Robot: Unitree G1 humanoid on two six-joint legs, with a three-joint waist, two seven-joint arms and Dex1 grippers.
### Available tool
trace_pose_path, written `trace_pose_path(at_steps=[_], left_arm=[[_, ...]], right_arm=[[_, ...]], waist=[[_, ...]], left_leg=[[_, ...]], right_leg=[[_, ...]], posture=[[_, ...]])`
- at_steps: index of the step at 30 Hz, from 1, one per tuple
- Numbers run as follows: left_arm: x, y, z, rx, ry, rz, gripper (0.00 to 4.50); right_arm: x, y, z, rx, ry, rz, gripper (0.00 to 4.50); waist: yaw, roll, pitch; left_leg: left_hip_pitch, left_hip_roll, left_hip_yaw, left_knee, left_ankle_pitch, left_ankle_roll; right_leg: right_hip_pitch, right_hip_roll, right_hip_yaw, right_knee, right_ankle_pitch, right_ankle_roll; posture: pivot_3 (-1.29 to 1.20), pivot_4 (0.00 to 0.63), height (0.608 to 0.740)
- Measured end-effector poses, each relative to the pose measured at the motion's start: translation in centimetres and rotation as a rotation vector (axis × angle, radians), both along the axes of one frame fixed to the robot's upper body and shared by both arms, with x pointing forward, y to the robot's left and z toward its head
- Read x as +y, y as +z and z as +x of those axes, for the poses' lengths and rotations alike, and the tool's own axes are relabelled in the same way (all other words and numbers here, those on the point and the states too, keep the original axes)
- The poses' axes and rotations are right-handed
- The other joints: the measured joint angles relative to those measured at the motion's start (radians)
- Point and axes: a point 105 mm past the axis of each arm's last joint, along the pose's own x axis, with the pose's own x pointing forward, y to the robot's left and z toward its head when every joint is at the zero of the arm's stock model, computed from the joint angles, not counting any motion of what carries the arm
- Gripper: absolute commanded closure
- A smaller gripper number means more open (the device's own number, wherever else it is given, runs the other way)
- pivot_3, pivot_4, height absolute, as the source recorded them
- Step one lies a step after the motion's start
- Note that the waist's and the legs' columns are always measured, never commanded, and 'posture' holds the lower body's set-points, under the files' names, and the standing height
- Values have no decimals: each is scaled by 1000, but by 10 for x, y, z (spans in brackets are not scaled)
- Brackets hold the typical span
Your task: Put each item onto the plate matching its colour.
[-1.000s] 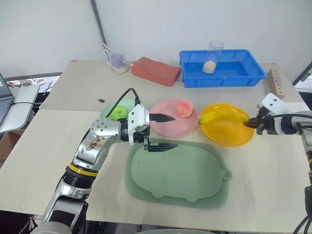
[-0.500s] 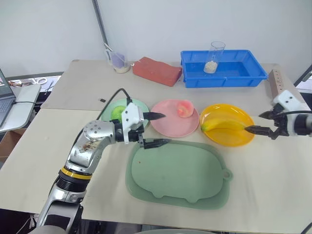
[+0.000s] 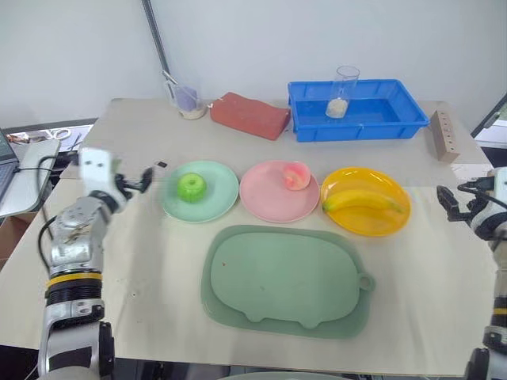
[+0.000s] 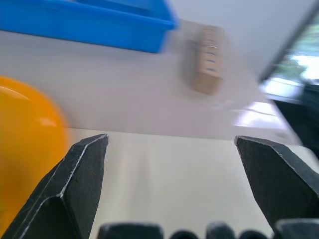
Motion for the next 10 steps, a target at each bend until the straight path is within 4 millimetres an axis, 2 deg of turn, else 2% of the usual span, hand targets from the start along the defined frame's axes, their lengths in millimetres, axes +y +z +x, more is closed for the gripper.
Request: trace_pose_path(at_steps=[2, 4, 10], left_arm=[[22, -9, -7, -1, 127, -1, 0], [32, -16, -10, 3, 193, 3, 0], [35, -28, -12, 2, 251, -13, 0]], right_arm=[[-3, -5, 2, -21, -38, -24, 11], [-4, -14, 4, -26, -55, -14, 11], [-12, -27, 10, -30, -118, 20, 11]], waist=[[3, -1, -1], [5, -1, -2], [4, -1, -2]], left_leg=[[1, 0, 0, 0, 0, 0], [1, 0, 0, -1, 1, -1], [1, -1, 0, -3, 1, -2]], right_leg=[[0, 0, 0, 0, 0, 0], [1, 0, -1, 0, 0, 0], [1, -1, -1, 0, 0, 0]], posture=[[0, 150, 740], [0, 150, 740], [0, 150, 740]])
